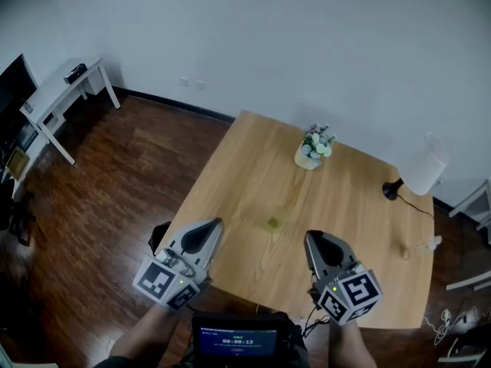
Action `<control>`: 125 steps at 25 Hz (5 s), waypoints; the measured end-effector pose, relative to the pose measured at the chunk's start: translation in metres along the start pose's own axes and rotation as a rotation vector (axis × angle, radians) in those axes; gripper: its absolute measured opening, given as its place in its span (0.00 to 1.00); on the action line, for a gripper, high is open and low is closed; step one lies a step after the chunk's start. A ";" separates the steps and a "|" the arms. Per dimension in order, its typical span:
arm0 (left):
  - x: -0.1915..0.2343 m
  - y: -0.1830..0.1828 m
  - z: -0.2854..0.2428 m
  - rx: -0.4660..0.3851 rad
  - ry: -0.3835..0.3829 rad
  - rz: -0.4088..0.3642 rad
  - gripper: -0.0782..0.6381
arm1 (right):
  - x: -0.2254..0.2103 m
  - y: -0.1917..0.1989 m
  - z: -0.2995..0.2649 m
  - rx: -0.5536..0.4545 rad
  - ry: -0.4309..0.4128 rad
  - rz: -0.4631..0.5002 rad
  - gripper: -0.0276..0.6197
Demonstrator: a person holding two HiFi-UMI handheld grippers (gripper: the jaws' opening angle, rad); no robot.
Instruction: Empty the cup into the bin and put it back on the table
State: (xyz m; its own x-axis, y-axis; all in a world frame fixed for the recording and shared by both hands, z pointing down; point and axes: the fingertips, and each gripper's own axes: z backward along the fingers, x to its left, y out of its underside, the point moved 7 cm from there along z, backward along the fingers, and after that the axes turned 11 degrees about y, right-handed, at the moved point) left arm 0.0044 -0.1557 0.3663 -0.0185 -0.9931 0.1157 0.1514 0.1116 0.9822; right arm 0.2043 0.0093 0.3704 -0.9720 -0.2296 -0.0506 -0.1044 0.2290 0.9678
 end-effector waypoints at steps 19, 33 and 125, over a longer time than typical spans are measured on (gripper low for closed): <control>0.010 0.023 -0.060 0.095 -0.043 0.005 0.10 | -0.044 0.005 -0.049 0.044 -0.083 -0.026 0.04; 0.028 0.018 -0.060 0.114 -0.037 -0.028 0.10 | -0.035 0.002 -0.073 0.053 -0.095 -0.015 0.04; 0.089 0.184 -0.066 0.347 -0.099 0.161 0.10 | -0.029 0.199 -0.195 0.319 -0.161 0.105 0.74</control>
State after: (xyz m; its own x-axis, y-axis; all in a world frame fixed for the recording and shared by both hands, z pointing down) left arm 0.0956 -0.2259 0.5475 -0.1198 -0.9556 0.2692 -0.1824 0.2877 0.9402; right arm 0.2524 -0.1231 0.6128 -0.9989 -0.0427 -0.0176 -0.0376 0.5326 0.8456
